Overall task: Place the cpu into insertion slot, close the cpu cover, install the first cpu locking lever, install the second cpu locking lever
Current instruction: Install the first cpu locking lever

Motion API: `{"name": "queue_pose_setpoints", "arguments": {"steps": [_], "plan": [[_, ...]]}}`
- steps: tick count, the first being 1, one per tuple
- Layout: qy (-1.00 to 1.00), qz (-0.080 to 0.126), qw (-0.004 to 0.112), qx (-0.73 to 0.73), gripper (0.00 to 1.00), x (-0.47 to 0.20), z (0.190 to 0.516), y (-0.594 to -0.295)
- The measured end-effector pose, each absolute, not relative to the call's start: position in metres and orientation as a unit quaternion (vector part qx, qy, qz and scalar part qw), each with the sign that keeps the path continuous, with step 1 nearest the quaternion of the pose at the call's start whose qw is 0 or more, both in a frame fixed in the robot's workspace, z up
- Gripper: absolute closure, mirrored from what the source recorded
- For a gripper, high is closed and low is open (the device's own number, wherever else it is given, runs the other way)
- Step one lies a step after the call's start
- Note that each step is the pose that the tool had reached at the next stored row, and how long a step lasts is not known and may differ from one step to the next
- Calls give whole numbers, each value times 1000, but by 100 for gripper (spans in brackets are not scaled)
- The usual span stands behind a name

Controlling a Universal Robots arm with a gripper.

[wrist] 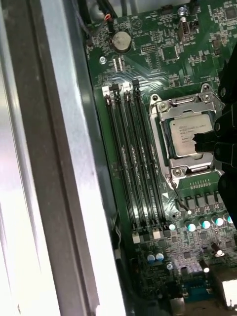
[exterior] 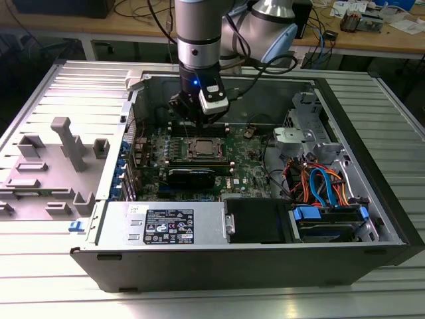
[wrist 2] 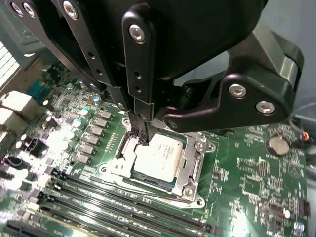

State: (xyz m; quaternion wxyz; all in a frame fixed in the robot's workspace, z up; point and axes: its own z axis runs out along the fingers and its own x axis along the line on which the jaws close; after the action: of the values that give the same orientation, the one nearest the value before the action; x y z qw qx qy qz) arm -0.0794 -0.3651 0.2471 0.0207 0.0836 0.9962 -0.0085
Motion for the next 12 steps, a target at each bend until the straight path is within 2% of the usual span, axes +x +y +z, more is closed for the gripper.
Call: {"name": "queue_pose_setpoints", "arguments": {"steps": [6, 12], "plan": [[1000, -7, 21, 19, 89, -80, 245, -365], [1000, -5, 10, 10, 89, -86, 243, -365]]}}
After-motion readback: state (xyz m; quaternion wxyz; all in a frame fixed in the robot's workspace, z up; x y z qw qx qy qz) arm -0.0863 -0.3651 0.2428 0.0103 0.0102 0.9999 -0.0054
